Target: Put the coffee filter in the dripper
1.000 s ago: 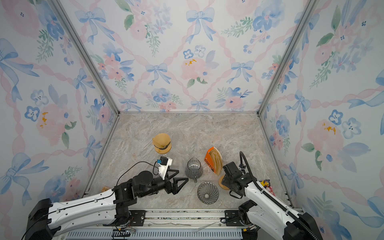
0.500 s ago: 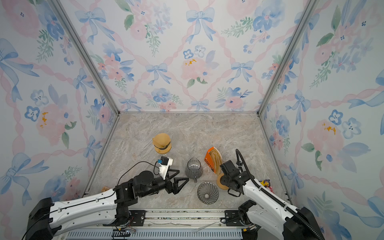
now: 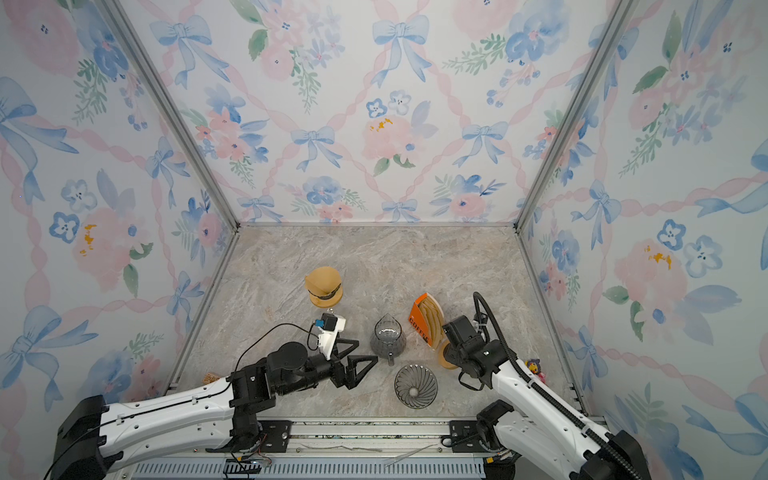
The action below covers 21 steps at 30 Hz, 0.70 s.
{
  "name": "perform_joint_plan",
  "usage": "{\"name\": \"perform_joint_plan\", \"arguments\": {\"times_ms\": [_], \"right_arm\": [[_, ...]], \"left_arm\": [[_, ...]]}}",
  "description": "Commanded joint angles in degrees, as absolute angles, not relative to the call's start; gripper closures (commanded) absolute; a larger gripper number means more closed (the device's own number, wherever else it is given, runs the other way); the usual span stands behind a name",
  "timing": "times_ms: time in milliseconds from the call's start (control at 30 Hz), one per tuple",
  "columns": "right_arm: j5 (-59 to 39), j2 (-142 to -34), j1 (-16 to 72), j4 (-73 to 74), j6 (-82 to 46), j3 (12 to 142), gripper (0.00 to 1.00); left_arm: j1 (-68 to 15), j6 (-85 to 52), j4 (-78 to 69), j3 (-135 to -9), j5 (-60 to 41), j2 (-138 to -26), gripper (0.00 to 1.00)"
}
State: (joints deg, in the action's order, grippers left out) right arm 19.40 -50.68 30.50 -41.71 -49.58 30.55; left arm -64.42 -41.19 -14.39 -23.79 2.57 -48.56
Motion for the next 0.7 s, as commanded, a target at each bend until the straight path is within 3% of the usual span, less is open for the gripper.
{"name": "perform_joint_plan", "arguments": {"times_ms": [0, 433, 667], "right_arm": [[22.80, -48.75, 31.11, -46.49, -47.61, 33.29, 0.80], [23.82, -49.32, 31.29, -48.39, -43.30, 37.43, 0.91], [24.69, -48.94, 31.95, -48.19, -39.35, 39.58, 0.92]], "left_arm": [[-64.07, -41.64, -15.65, -23.29, 2.77, -48.70, 0.02], [-64.02, -41.92, -16.01, -23.03, 2.63, -49.05, 0.02], [-63.99, -42.34, -16.02, -22.71, 2.77, -48.14, 0.02]]}}
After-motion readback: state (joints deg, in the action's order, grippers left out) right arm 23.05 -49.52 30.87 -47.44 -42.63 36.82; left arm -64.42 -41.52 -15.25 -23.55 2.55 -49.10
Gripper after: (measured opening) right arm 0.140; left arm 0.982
